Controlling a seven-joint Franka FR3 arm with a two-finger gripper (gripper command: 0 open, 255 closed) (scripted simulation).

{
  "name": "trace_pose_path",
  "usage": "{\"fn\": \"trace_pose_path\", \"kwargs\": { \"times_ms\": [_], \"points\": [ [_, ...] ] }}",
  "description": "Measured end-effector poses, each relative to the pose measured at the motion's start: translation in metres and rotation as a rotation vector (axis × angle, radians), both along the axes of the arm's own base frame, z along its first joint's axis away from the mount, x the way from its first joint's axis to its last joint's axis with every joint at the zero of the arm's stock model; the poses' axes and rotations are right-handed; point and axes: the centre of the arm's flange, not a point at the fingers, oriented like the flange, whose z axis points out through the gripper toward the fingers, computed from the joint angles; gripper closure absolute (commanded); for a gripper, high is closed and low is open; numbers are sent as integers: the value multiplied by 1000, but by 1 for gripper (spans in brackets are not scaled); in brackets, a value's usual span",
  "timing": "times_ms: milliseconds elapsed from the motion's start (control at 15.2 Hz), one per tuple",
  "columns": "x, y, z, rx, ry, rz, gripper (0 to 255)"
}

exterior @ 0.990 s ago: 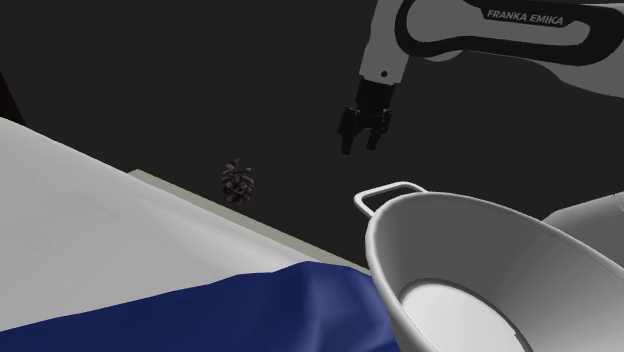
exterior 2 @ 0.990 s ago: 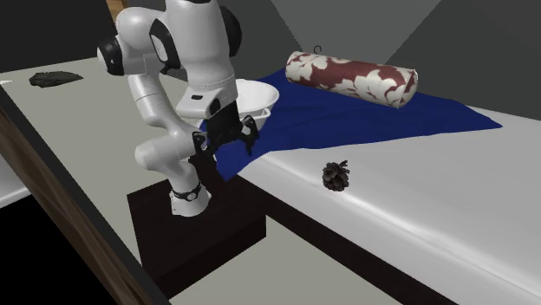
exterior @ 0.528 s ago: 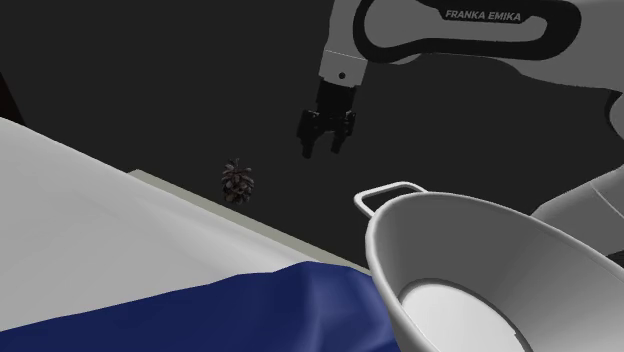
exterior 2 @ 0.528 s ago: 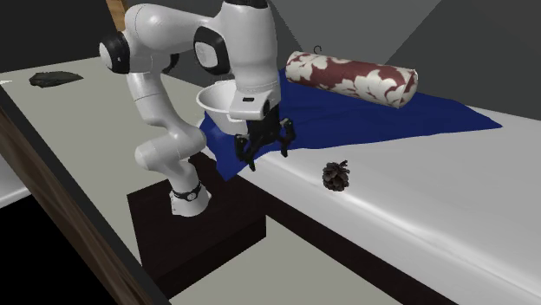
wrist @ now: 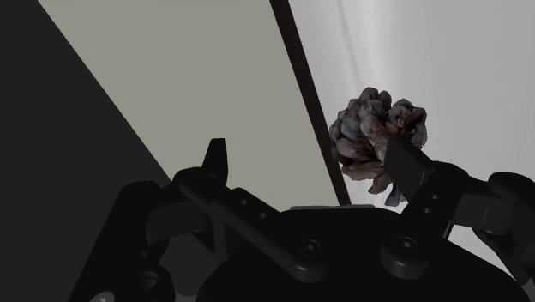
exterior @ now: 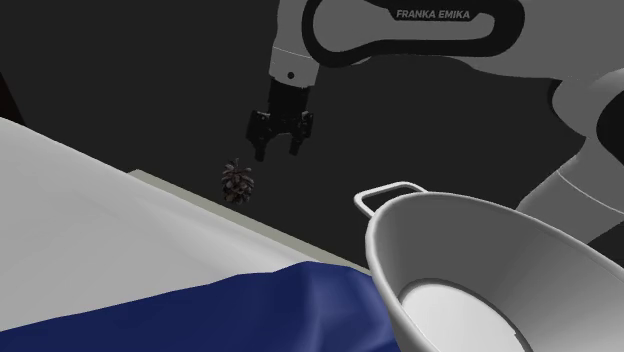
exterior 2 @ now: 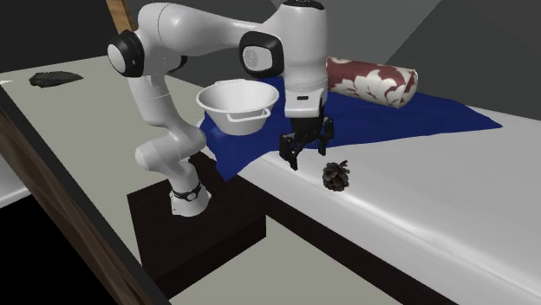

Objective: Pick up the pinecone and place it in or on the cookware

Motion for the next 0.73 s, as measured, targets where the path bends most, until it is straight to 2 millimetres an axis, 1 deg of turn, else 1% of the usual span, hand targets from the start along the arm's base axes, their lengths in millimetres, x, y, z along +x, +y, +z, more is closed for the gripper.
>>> {"fn": "trace_pose_path", "kwargs": {
  "times_ms": [198, 330, 462, 726],
  "points": [
    [19, 34, -1, 2, -16, 16, 0],
    [30, 57, 2, 3, -26, 27, 0],
    [34, 66, -3, 4, -30, 30, 0],
    [39, 71, -21, 4, -31, 31, 0]
  ]
}}
